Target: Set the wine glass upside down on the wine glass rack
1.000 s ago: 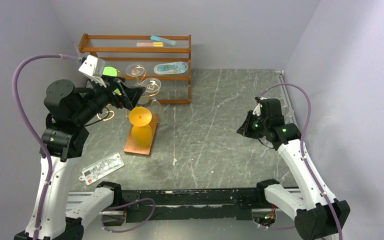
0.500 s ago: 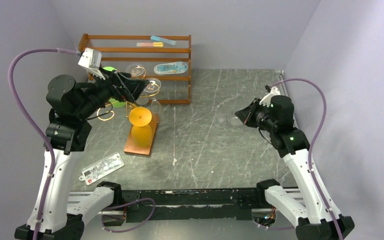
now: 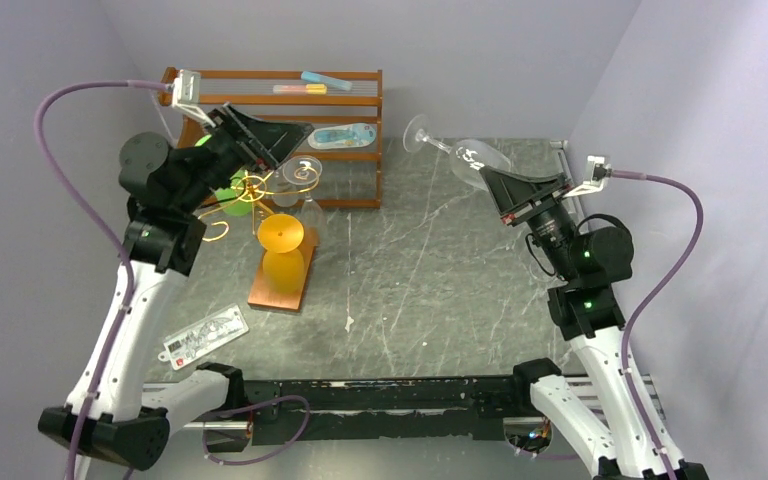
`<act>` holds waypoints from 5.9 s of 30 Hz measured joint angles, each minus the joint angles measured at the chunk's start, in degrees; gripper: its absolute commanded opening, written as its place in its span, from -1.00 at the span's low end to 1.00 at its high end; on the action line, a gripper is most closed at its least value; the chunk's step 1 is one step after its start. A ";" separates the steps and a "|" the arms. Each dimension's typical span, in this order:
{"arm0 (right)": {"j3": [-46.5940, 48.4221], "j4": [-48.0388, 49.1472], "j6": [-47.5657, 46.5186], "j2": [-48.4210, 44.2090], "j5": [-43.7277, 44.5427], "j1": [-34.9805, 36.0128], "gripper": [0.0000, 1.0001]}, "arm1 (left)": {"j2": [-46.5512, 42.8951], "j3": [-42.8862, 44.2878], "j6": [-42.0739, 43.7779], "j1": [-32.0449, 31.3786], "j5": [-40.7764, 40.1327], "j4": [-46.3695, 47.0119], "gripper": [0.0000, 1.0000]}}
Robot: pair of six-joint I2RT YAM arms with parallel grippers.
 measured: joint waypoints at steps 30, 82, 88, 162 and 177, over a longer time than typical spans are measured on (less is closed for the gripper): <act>-10.93 26.91 16.98 -3.89 -0.20 0.00 -1.00 | 17.05 -0.70 -21.07 -35.65 -26.84 21.00 0.69; -2.40 0.04 12.09 -8.46 2.69 -0.04 0.53 | 15.30 -1.49 26.03 -44.92 -41.40 30.88 -0.90; 4.76 -3.76 9.20 -3.23 -4.31 -0.04 0.54 | 15.37 0.96 40.02 -44.92 -37.62 22.60 -0.90; 7.63 -4.00 21.59 10.14 -21.22 -0.04 -1.00 | 13.25 2.95 11.08 -39.34 -22.49 1.84 0.29; 7.58 -4.83 18.78 10.84 -23.58 -0.09 -1.00 | 17.38 4.70 5.35 -36.37 -11.54 -1.27 -0.76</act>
